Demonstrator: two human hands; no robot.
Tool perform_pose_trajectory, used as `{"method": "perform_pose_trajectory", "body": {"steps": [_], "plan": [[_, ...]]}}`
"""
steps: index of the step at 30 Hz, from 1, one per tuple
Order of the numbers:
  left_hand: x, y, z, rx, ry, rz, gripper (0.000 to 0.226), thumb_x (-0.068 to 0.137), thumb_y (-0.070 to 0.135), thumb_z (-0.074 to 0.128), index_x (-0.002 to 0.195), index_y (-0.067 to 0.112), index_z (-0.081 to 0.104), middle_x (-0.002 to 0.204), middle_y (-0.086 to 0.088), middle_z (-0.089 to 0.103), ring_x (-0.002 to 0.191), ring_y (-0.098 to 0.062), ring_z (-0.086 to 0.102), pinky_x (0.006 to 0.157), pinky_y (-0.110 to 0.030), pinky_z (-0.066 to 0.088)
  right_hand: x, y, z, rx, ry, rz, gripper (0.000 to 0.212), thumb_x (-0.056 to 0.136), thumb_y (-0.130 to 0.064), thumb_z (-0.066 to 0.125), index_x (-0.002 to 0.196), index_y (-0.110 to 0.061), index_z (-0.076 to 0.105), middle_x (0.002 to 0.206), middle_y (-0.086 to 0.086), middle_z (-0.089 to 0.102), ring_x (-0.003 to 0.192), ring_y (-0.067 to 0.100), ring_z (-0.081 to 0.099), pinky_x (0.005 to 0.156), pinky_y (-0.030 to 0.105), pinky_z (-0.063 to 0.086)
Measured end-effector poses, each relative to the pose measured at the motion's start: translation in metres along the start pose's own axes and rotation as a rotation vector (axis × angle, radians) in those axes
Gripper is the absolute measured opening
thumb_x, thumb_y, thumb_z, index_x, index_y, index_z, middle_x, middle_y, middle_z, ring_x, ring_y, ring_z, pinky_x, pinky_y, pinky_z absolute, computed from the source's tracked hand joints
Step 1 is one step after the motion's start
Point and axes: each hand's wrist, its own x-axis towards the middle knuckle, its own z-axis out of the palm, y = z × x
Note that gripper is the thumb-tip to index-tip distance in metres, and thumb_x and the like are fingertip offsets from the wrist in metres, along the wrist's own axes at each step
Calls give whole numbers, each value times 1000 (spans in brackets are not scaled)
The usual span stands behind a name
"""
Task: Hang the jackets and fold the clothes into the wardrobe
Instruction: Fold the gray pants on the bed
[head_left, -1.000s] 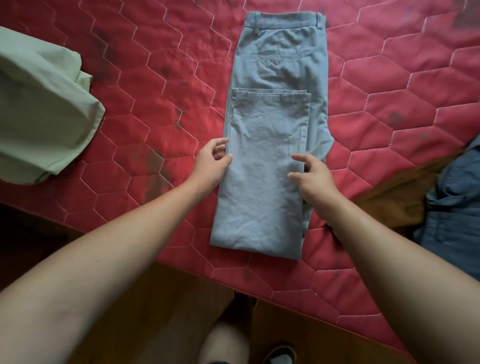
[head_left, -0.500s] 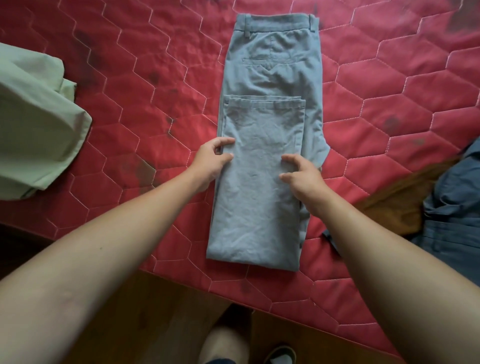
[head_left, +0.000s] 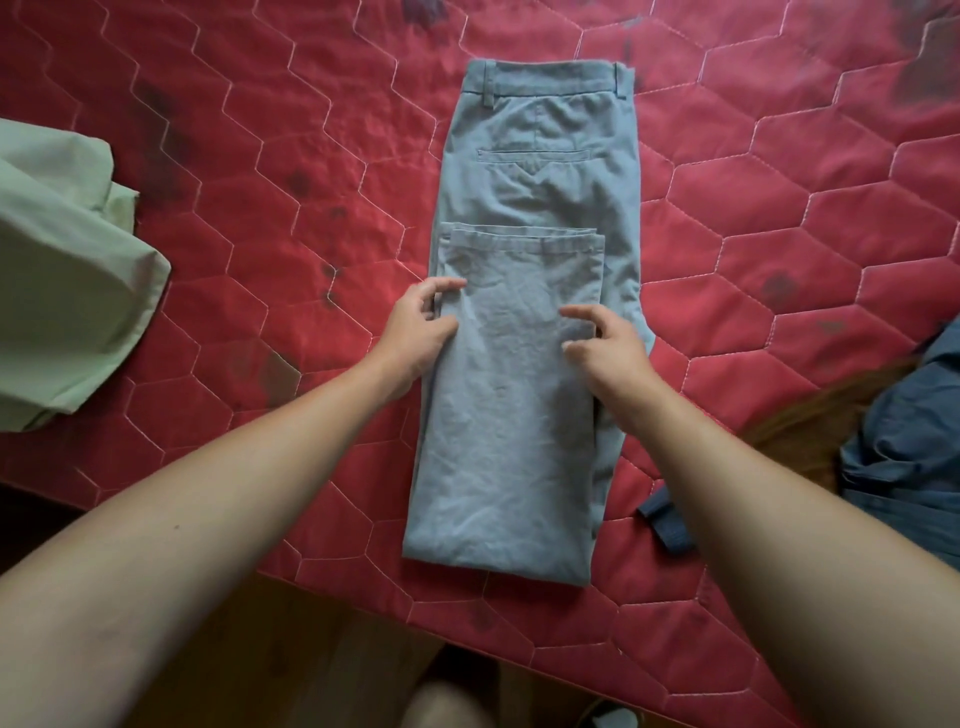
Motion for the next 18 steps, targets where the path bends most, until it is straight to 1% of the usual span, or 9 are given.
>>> {"method": "perform_pose_trajectory", "body": {"steps": [2,4,7,9,10,12,13,15,18], "plan": [[13,8,0,-1,24,21,57,78,-10,51,122,21,69,126,-6,65,88,-5,67,83,-20,55,16,-17,0,30,48,8,48,87,7,56,128,-15,66,105,-1,66,66,4,55,62,19,48],[21,23,-1,12,55,42,59,78,-13,50,124,18,69,120,-3,65,86,-6,67,81,-16,53,28,-33,1,77,89,20,46,86,6,55,125,-14,69,113,2,71,74,6,61,68,18,51],[37,50,-6,-61,100,129,61,76,-17,49,123,17,68,130,-5,64,108,-10,67,98,-26,54,41,-64,-6,149,168,-63,49,81,10,52,120,-13,72,108,5,73,85,11,65,77,23,54],[57,75,-13,-140,129,154,61,76,-17,49,125,13,67,131,-7,65,104,-8,69,94,-29,57,59,-90,-12,171,197,-118,50,80,11,53,121,-12,72,104,3,72,85,12,65,78,23,55],[69,88,-16,-156,130,158,61,76,-18,48,126,12,65,131,-9,65,98,-4,70,88,-25,58,72,-102,-16,172,193,-132,49,81,10,54,122,-11,71,105,3,72,86,13,65,78,24,56],[95,105,-18,-168,71,155,65,76,-17,51,133,14,58,132,-14,62,92,0,68,80,-21,56,97,-118,-23,145,152,-127,50,82,4,59,128,-14,68,116,4,70,96,16,66,86,29,56],[105,106,-18,-157,23,119,70,76,-14,53,140,14,53,133,-11,59,98,-4,67,81,-24,56,106,-120,-26,120,121,-102,51,83,-1,62,130,-17,66,122,3,68,101,17,64,89,29,55],[110,98,-17,-88,-61,30,76,79,-13,55,148,14,44,131,-4,55,101,-7,64,83,-26,57,111,-110,-26,39,55,-62,51,86,-4,66,135,-18,63,126,1,63,104,14,61,86,22,51],[101,71,-17,-9,-54,26,65,79,-10,58,138,15,52,134,-5,55,100,-7,64,76,-17,55,98,-81,-19,-24,70,-41,42,89,-2,66,128,-16,68,121,4,66,92,10,60,71,14,47]]}}
